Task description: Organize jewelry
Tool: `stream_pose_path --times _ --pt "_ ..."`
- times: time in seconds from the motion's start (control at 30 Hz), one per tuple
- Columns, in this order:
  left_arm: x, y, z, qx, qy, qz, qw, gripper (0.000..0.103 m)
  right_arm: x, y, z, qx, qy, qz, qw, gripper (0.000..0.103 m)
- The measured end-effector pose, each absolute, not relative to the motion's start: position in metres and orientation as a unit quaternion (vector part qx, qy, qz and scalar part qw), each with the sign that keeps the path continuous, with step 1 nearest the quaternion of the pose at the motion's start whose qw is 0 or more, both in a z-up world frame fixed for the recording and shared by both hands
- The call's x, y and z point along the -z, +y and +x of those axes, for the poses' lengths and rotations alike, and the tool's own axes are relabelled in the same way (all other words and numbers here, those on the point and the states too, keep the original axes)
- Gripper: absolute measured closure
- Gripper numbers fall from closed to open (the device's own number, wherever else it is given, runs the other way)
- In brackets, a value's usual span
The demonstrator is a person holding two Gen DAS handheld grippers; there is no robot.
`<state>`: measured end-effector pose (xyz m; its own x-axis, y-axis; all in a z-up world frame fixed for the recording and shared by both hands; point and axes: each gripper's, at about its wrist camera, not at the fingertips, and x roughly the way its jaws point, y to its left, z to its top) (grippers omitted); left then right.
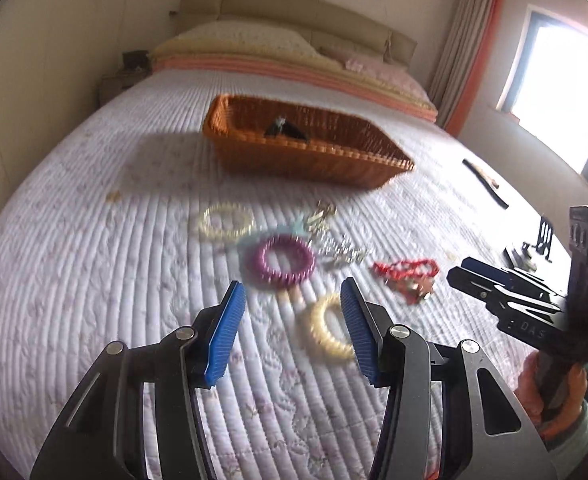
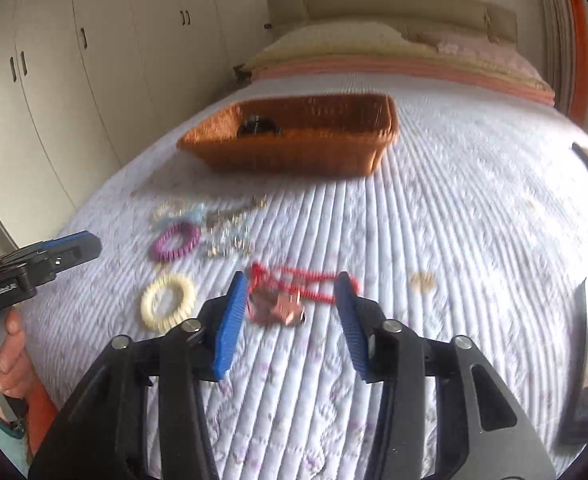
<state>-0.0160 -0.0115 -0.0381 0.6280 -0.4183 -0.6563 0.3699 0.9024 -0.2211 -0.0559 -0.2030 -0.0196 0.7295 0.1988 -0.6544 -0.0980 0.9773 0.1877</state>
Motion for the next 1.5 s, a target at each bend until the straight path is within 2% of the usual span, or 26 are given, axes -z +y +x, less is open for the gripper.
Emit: stream_pose_path --times 0.33,0.47,0.57,0.7,0.77,0.8,0.83,1.2,1.5 --pt "0.075 -0.030 -0.002 0.211 0.417 -0.007 0.884 0.066 0.045 -0.196 -0.038 -0.084 0.402 0.049 0.911 0.066" --pt "0.076 -0.034 -0.003 0.204 0.411 0.006 0.889 0.066 0.048 -0.189 -0.032 -0.084 0.405 0.038 0.910 0.069" --pt "0.076 -0.040 -0.004 0.196 0.406 0.022 0.892 0.066 0.049 -0.184 -0.031 -0.079 0.405 0.024 0.910 0.082" --pt "0.077 -0.049 -0.013 0.182 0.396 0.055 0.899 0.066 0.047 -0.180 -0.037 -0.073 0.398 0.008 0.914 0.082" --pt "0.077 -0.050 -0.016 0.181 0.392 0.059 0.900 0.072 0.046 -0.181 -0.041 -0.065 0.397 0.006 0.916 0.082" --pt "0.076 -0.050 -0.017 0.185 0.391 0.058 0.900 0.085 0.044 -0.182 -0.044 -0.059 0.394 0.006 0.917 0.082" --pt "0.076 -0.050 -0.018 0.191 0.390 0.055 0.899 0.094 0.042 -0.183 -0.046 -0.053 0.392 0.006 0.919 0.082" --pt "0.063 -0.033 -0.021 0.206 0.367 0.004 0.907 0.095 0.002 -0.212 -0.066 -0.043 0.349 0.059 0.934 0.082" --pt "-0.013 -0.040 -0.011 0.208 0.255 0.008 0.944 0.095 -0.056 -0.217 -0.036 -0.055 0.292 0.090 0.951 0.082"
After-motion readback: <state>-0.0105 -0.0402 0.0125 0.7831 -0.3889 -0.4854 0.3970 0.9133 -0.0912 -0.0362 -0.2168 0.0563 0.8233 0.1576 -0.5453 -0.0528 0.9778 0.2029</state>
